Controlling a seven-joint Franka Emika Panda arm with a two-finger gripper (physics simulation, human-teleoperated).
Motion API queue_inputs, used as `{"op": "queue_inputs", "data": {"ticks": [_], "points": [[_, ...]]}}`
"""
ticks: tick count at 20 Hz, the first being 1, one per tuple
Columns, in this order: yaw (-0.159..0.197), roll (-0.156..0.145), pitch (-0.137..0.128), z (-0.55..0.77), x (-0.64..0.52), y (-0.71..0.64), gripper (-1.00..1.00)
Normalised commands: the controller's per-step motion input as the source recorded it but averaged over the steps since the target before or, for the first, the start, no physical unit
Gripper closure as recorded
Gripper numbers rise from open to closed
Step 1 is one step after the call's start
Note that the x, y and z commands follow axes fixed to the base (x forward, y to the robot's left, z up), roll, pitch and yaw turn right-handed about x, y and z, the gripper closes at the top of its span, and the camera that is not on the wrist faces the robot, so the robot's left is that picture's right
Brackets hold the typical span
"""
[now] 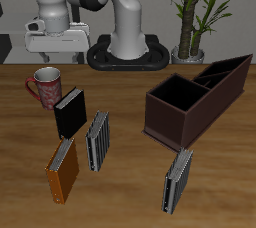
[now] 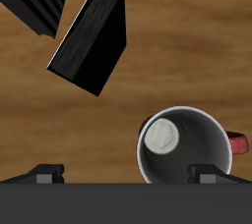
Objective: Place the red mug into the left desk caddy's right compartment and place the left striped book into the left desk caddy's back compartment
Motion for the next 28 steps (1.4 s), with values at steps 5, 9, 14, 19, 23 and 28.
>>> {"op": "queue_inputs", "data": {"ticks": [5, 9, 14, 19, 23, 28], "points": [[0.015, 0.042, 0.006, -0.24, 0.13, 0.07, -1.00], [0.010, 0.014, 0.025, -0.33, 0.05, -0.04, -1.00], [-0.026, -0.007, 0.038, -0.25, -0.01, -0.08, -1.00], [-0.010, -0.012, 0.047, -0.33, -0.06, -0.07, -1.00], [0.029, -0.004, 0.028, -0.34, 0.05, 0.04, -1.00], [-0.008, -0.017, 0.013, -0.22, 0.04, -0.01, 1.00]]}}
